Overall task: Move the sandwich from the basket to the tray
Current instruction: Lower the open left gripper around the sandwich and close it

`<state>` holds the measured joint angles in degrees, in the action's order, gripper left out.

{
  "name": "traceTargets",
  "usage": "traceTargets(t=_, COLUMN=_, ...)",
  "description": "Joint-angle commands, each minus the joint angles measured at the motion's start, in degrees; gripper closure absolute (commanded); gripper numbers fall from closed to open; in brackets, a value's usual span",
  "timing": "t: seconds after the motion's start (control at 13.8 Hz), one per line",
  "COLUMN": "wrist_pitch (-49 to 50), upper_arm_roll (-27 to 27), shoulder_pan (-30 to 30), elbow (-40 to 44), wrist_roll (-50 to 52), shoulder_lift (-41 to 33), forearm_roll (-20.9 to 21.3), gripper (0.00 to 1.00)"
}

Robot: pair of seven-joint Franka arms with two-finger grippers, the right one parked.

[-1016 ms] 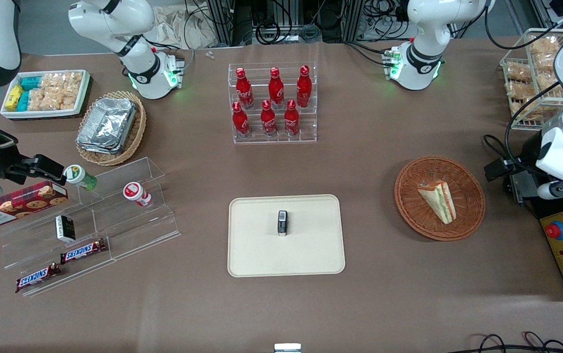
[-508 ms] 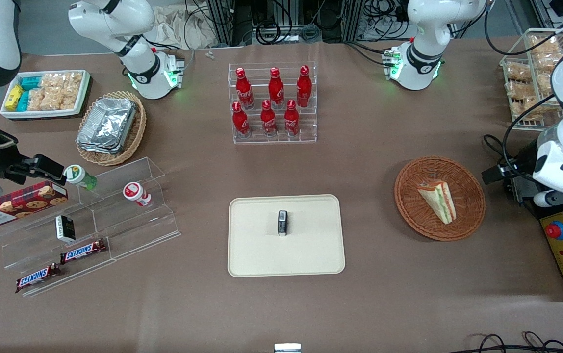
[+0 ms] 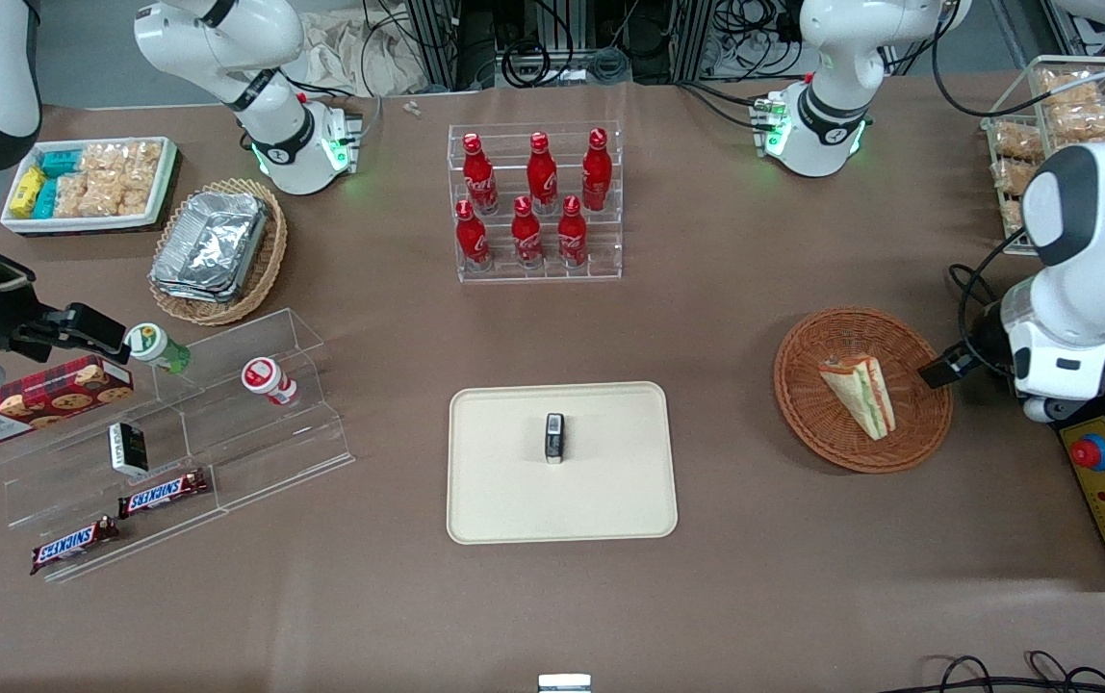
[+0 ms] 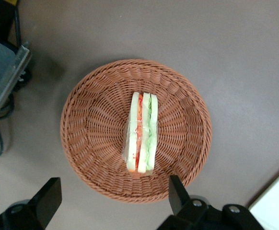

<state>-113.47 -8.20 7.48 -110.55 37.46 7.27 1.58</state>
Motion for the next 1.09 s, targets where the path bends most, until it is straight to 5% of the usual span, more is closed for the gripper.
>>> traceTargets(t=0.0, wrist_pitch=-8.58, upper_arm_roll=-0.41, shoulder_pan=0.52, elbow=-7.98, wrist_roll=2.45, shoulder_lift=-1.91, forearm_roll=-0.71, gripper=0.01)
traceTargets(t=0.36, wrist_pitch=-19.05, upper_arm_roll=-0.67, shoulder_pan=-0.09, elbow=-15.64, wrist_roll=2.53, shoulder_lift=-1.30, forearm_roll=-0.71, gripper=0.01)
traceTargets(t=1.02, wrist_pitch=-21.88, upper_arm_roll=-0.94, shoulder_pan=-0.53, elbow=-17.67, wrist_roll=2.62, shoulder_lift=0.99, forearm_roll=-0.88, gripper=0.01)
